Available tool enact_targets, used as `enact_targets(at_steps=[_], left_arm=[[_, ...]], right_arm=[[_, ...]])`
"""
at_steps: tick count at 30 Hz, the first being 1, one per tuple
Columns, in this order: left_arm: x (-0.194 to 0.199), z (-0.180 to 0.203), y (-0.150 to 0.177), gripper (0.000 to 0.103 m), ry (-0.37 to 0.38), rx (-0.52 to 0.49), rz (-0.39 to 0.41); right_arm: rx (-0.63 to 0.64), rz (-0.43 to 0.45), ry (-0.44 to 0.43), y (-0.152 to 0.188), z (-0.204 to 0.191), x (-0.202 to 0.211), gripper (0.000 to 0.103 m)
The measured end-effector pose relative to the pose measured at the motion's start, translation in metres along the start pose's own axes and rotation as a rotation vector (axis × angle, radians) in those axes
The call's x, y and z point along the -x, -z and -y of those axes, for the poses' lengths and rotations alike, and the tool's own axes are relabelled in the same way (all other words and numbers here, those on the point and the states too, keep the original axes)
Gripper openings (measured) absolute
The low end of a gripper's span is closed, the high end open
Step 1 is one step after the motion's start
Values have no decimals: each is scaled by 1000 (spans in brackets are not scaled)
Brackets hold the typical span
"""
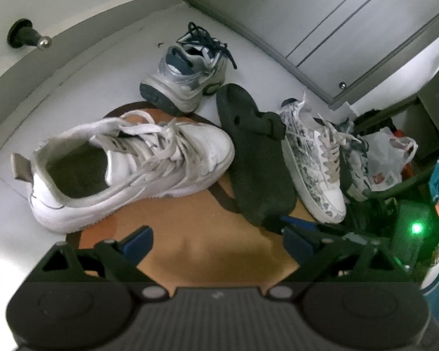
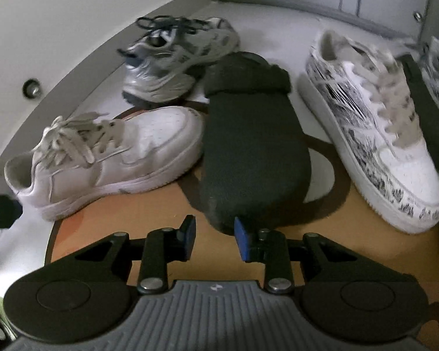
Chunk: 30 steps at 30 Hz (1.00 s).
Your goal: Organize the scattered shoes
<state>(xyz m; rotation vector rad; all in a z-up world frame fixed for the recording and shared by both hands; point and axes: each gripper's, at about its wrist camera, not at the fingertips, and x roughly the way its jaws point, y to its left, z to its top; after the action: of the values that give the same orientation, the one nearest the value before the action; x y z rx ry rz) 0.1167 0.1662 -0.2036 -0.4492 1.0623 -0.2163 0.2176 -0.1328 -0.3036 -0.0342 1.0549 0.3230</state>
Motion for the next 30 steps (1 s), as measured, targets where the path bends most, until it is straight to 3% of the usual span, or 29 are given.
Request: enact_targets(at_steps=[4, 15, 24, 30], left_arm=[[1, 8, 1, 97, 1, -17, 13], [4, 38, 5, 97, 26, -100, 26], [4, 68, 19, 97, 73, -179, -19], [1, 94, 24, 97, 102, -214, -39]], right_arm=[[53, -8, 14, -3, 1, 28, 33], [172, -32, 161, 4, 39, 144, 35], [211, -52, 245, 28, 62, 212, 47], [131, -30, 307, 50, 91, 262, 62]])
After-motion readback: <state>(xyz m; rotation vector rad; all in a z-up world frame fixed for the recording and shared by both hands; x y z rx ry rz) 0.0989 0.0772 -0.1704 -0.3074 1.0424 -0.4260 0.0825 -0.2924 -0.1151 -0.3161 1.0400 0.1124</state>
